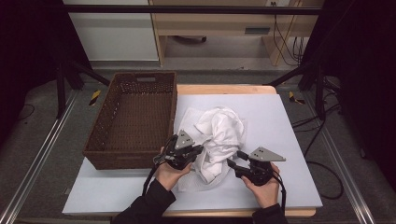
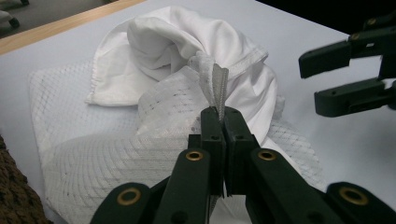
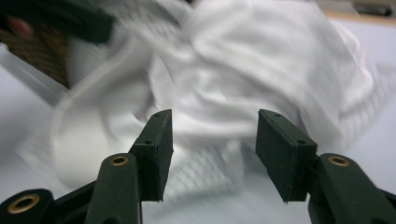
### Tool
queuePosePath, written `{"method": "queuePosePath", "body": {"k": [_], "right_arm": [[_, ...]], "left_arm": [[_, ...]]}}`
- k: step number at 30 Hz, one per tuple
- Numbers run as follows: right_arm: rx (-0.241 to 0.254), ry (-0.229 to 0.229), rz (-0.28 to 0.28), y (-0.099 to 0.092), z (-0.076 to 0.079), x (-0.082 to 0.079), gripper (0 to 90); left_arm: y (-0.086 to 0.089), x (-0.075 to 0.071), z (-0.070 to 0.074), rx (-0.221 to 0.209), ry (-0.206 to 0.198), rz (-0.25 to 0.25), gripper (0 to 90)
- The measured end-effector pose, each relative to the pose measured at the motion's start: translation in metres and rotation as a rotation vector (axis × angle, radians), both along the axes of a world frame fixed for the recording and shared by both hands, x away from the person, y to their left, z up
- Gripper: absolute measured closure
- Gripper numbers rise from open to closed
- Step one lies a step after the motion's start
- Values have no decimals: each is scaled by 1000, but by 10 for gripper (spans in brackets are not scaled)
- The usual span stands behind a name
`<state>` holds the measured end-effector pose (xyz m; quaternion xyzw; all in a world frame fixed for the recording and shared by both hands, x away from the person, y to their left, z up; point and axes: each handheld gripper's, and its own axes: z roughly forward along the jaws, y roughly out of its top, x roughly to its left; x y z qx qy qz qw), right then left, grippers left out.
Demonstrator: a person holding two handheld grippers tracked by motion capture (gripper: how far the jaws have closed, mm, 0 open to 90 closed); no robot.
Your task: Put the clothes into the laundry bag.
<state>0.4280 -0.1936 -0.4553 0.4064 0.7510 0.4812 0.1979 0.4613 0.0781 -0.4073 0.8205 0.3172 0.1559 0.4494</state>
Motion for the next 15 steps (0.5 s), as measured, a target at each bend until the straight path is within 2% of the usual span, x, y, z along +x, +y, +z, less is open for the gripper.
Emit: {"method": "queuePosePath", "body": {"k": [3,5,6,9,10,11,15], "right_arm": [[-8,66,-12,0,-12,7,480],[-22,78,-13,7,-17,12,521],[-40,88,-12,11,-20,15,558],[-119,151,-20,19,-30,23,788],[-146,156,-20,20,-31,23,859],[-153,146,-20,19,-32,22,892],[-123,143,-28,7,-19,11,900]], "left_arm": [[-2,0,-1,4,-3,1,882],[-3,1,-2,9,-1,4,881],[-3,2,-3,8,1,6,881],[-2,2,-3,8,1,9,880],[-2,2,-3,8,0,11,880],[-1,2,-3,8,0,13,880],[-1,3,-4,7,2,21,880]]}}
